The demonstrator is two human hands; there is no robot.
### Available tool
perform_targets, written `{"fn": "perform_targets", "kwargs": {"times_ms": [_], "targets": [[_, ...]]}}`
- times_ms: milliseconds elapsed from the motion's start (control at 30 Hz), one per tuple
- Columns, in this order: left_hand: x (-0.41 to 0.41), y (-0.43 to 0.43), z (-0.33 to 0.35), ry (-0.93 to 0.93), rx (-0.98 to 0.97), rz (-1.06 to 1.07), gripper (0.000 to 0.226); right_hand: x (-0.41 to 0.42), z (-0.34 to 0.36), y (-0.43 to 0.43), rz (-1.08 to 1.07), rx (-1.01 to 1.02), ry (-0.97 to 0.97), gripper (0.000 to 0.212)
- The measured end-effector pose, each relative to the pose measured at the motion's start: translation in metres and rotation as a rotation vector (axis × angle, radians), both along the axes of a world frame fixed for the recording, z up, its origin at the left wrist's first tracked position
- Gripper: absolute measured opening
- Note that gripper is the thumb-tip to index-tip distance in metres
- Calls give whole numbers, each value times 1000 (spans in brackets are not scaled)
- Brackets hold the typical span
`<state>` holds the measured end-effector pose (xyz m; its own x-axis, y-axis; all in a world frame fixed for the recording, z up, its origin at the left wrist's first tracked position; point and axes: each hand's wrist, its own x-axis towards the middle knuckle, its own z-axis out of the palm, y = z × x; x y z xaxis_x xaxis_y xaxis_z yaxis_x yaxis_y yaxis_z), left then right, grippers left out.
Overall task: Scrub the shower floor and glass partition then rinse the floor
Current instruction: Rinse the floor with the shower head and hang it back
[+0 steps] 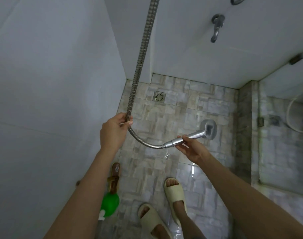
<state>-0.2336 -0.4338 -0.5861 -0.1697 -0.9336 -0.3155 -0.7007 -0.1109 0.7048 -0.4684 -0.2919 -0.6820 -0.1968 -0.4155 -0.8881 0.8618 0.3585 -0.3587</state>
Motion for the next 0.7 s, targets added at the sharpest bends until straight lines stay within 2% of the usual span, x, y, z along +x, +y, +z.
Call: {"fn": "perform_targets", "kwargs": {"times_ms": [133,300,500,633,700], "targets": [[-16,10,-8,52,46,-8,12,-10,6,24,-63,150,9,5],[-52,32,-7,74,116,-86,8,-44,12,65,-270,246,58,10],[-94,56,-10,136,187,-155,17,-88,17,104,-430,218,145,7],[-116,70,-11,221,218,-89,5,-114,24,115,-455,156,181,11],[-124,68,-14,280,268,-31,14,-126,24,117,-420,101,204,7]]}}
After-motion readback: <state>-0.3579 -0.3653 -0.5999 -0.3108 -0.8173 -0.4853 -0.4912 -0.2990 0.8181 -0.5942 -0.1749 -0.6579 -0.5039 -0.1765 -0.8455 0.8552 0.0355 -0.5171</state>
